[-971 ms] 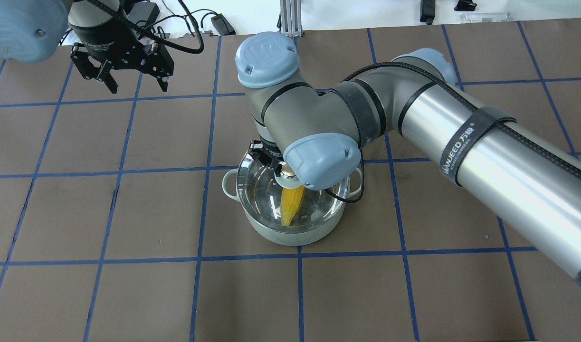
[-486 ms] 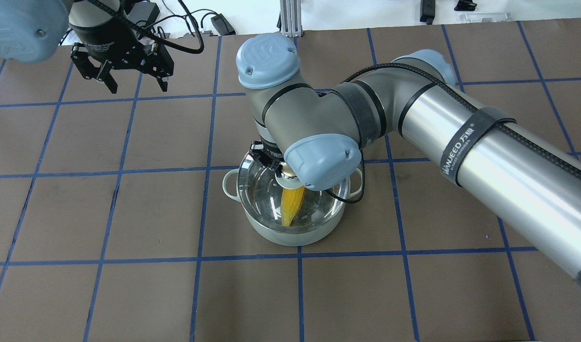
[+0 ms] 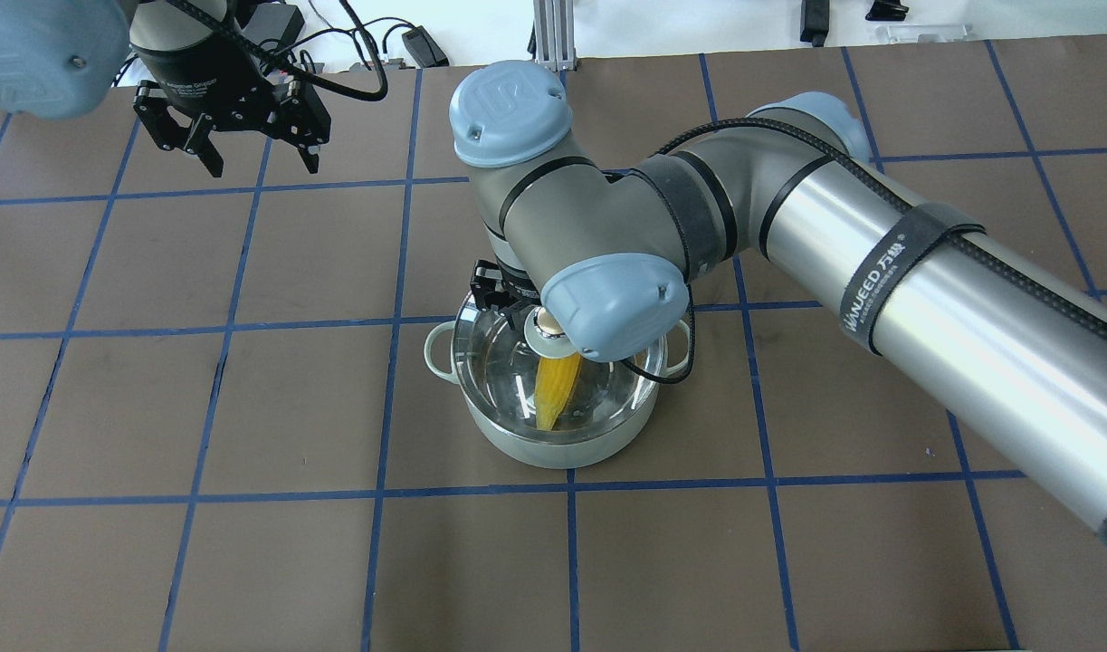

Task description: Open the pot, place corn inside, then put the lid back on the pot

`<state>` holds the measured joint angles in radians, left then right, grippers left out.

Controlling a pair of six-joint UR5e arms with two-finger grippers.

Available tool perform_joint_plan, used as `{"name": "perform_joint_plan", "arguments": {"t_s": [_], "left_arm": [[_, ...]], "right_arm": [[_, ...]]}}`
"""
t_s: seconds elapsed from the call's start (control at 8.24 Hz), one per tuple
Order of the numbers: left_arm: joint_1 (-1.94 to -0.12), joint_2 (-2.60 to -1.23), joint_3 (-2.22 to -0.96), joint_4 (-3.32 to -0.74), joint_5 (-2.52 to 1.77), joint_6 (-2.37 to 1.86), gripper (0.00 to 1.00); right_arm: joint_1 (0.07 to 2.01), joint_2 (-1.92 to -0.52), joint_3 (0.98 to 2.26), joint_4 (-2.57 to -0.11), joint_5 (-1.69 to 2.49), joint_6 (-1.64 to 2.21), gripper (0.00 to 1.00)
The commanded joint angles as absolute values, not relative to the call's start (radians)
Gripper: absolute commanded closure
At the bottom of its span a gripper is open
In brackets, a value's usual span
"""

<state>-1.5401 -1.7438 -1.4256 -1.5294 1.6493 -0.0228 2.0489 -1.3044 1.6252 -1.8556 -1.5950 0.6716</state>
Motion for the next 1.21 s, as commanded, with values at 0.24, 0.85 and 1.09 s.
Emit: {"name": "perform_joint_plan", "arguments": {"t_s": [0.24, 0.85, 1.09], "left_arm": [[-1.54, -1.744, -1.427, -1.529, 1.649, -0.021, 0.0], [-1.54, -1.744, -1.427, -1.529, 1.649, -0.021, 0.0], [-1.54, -1.744, -1.427, -1.529, 1.654, -0.021, 0.0]], "right_arm": [[1.961, -1.509, 1.612, -1.709, -1.603, 0.51, 0.0], [1.582, -1.643, 1.606, -1.618, -1.586, 0.062, 0.0], [1.582, -1.638, 1.588, -1.614, -1.579, 0.072, 0.0]]}}
